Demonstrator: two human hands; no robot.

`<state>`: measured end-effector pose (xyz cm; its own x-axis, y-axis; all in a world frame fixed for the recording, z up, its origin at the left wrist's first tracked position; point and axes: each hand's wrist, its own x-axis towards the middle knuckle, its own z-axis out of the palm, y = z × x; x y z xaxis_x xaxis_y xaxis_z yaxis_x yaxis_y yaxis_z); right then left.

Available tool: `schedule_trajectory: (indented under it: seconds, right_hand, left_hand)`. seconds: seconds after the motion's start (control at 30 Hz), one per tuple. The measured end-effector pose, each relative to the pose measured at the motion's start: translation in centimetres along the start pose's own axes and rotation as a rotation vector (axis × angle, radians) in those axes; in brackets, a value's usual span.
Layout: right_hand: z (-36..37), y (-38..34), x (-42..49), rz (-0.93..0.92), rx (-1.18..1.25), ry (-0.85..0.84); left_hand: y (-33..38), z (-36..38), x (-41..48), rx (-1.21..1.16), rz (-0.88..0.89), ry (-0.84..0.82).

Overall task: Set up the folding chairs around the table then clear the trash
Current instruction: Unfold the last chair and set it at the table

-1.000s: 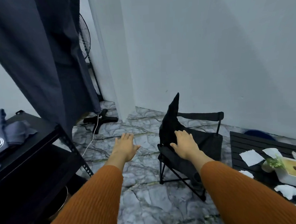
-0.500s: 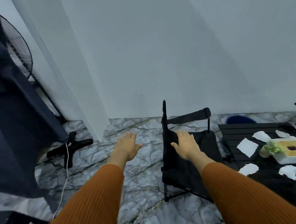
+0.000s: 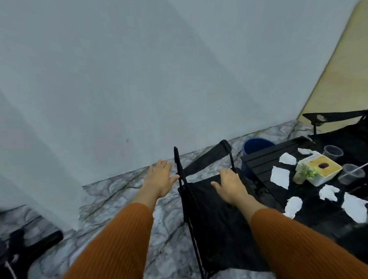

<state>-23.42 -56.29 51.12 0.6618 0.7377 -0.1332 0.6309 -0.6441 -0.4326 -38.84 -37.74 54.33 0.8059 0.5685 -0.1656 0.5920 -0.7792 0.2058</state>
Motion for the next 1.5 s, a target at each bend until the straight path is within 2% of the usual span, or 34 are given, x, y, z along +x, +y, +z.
schedule_trajectory:
  seconds: [0.33,0.57,0.73,1.03,1.13,1.2,1.27,1.3,1.4,1.5]
  right_hand:
    - [-1.9,1.5,9.7,0.273,0.091,0.113]
    - [-0.8,3.0,9.7,0.554,0.207,0.171]
    - [1.2,0.9,7.7,0.767,0.264,0.241]
    - [6.5,-8.9,3.8,1.029,0.215,0.269]
    - [8.5,-10.8,1.3,1.106,0.213,0.167]
    - [9.9,-11.0,-1.2,1.215,0.209,0.039]
    - [11.3,-11.1,-3.8,1.304,0.175,-0.080]
    - [11.9,-11.1,-4.7,1.316,0.165,-0.085]
    - [13.5,-11.2,-5.5,1.333,0.154,0.101]
    - [13.9,-10.6,-4.7,1.377,0.082,0.113]
  left_hand:
    - [0.6,-2.5,17.2,0.091,0.276,-0.087]
    - [2.1,-1.3,24.7,0.133,0.507,-0.128]
    - [3.2,0.2,27.5,0.154,0.688,-0.213]
    - [0.9,0.7,25.9,0.169,1.000,-0.431]
    - [-0.9,0.3,26.2,0.212,1.062,-0.656]
    - [-2.5,-0.1,27.7,0.375,1.046,-0.748]
    - [-4.4,-0.2,29.6,0.559,1.016,-0.737]
    - [-5.3,-0.1,30.3,0.610,1.014,-0.705]
    - [-7.2,1.4,31.4,0.531,1.030,-0.613]
    - [-8.1,2.8,32.0,0.451,1.038,-0.490]
